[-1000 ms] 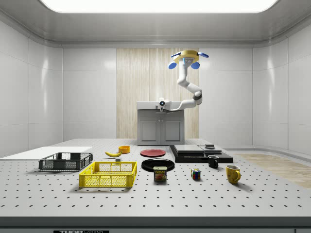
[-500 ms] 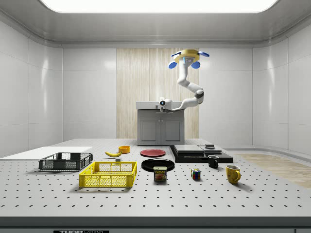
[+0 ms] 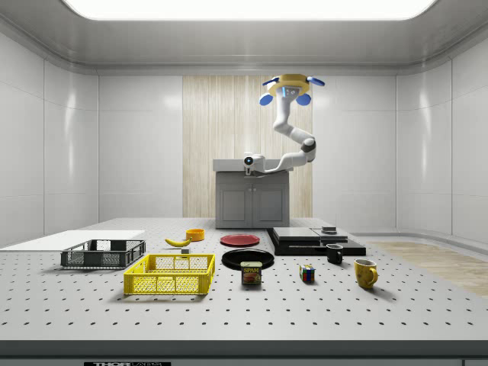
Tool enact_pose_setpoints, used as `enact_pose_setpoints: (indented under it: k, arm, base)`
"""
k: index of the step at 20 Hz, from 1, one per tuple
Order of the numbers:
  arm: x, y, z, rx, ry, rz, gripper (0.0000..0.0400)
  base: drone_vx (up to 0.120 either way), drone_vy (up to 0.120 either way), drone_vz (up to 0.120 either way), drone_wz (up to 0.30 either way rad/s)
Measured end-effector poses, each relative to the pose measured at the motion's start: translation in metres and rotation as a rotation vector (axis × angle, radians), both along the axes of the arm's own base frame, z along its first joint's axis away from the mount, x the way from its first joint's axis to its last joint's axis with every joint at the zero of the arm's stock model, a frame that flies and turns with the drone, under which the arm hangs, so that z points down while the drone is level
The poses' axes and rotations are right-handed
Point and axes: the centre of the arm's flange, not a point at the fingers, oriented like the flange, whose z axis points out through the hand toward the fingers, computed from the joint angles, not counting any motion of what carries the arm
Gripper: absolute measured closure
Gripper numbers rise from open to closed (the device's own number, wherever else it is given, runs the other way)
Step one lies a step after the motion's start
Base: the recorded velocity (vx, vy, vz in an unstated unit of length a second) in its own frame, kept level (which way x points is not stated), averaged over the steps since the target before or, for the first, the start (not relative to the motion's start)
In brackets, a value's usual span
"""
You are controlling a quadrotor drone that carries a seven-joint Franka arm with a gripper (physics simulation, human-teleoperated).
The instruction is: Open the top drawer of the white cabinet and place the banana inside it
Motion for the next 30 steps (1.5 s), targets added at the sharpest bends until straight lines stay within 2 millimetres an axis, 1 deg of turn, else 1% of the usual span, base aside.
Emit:
enact_pose_setpoints:
  k: [6,7,8,10,12,14,17,20,23,30]
  arm:
    - [0.0,-0.001,0.0,0.0,-0.001,0.0,0.0001]
    - [-0.001,-0.01,-0.001,0.093,0.007,0.003,0.0]
    - [-0.001,-0.01,-0.015,0.253,0.009,0.007,0.0]
    - [0.0,0.007,-0.046,0.577,0.002,0.01,0.0]
    - [0.0,0.027,-0.069,0.847,-0.002,0.013,0.0]
    - [0.0,0.046,-0.083,1.055,-0.003,0.014,0.0]
    - [0.0,0.067,-0.093,1.266,-0.003,0.012,0.0]
    - [0.0,0.08,-0.097,1.393,-0.002,0.009,0.0]
    - [0.0,0.088,-0.099,1.467,-0.001,0.007,0.0]
    - [0.0,0.096,-0.1,1.541,0.0,0.004,0.0]
  base:
    - [0.12,0.12,0.0,0.0]
    - [0.12,0.12,0.0,0.0]
    - [0.12,0.12,0.0,0.0]
    - [0.12,0.12,0.0,0.0]
    - [0.12,0.12,0.0,0.0]
    - [0.12,0.12,0.0,0.0]
    - [0.12,0.12,0.0,0.0]
    - [0.12,0.12,0.0,0.0]
    - [0.12,0.12,0.0,0.0]
    - [0.12,0.12,-0.12,0.0]
